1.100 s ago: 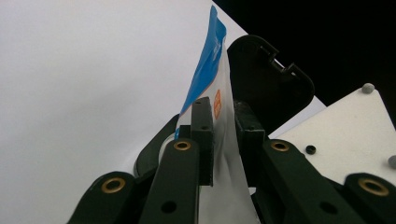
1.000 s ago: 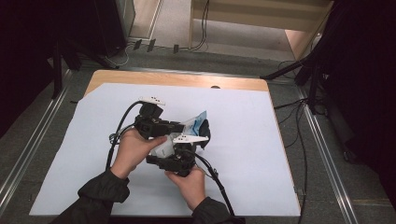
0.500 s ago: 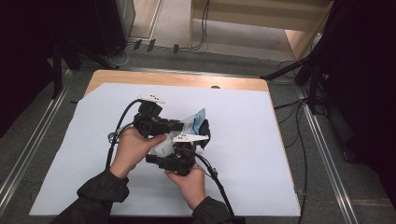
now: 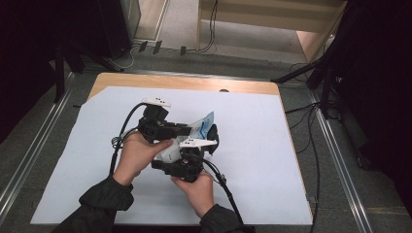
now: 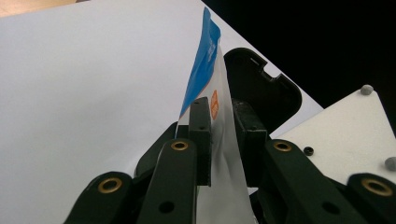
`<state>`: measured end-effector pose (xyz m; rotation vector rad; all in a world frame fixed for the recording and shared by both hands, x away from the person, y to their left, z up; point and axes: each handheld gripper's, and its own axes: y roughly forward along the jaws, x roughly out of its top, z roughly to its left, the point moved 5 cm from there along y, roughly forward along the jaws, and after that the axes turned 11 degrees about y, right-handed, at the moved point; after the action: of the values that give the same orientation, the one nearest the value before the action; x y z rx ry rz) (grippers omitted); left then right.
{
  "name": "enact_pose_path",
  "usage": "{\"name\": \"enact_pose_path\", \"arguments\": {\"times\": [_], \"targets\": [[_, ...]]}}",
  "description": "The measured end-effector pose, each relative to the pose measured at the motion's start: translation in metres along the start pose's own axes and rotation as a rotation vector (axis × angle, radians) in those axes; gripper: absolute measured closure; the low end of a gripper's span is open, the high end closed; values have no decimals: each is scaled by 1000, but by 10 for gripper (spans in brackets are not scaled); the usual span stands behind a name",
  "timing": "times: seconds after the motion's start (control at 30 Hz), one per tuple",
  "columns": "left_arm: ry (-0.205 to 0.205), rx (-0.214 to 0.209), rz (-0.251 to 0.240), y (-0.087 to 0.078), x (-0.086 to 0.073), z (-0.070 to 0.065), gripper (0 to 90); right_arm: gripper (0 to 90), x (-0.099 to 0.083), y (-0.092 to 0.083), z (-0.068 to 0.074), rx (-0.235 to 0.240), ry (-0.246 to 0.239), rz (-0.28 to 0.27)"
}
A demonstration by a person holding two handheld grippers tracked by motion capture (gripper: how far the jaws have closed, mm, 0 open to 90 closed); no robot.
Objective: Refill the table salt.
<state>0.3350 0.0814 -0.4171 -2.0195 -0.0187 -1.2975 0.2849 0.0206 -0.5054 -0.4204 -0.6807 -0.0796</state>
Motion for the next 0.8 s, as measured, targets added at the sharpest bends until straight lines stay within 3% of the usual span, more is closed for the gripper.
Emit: {"name": "enact_pose_path", "arguments": {"times": [0.2, 0.33, 0.47, 0.8], "targets": [[4, 1, 32, 1, -9, 6, 804, 651, -4, 3, -3, -31, -29, 16], [1, -33, 28, -1, -13, 8, 790, 656, -8, 7, -5, -58, -64, 18], [1, -33, 37, -4, -19, 11, 787, 660, -11, 10, -9, -97, -106, 35], [-14, -80, 46, -8, -28, 18, 809, 662, -16, 15, -11, -155, -193, 57]]}}
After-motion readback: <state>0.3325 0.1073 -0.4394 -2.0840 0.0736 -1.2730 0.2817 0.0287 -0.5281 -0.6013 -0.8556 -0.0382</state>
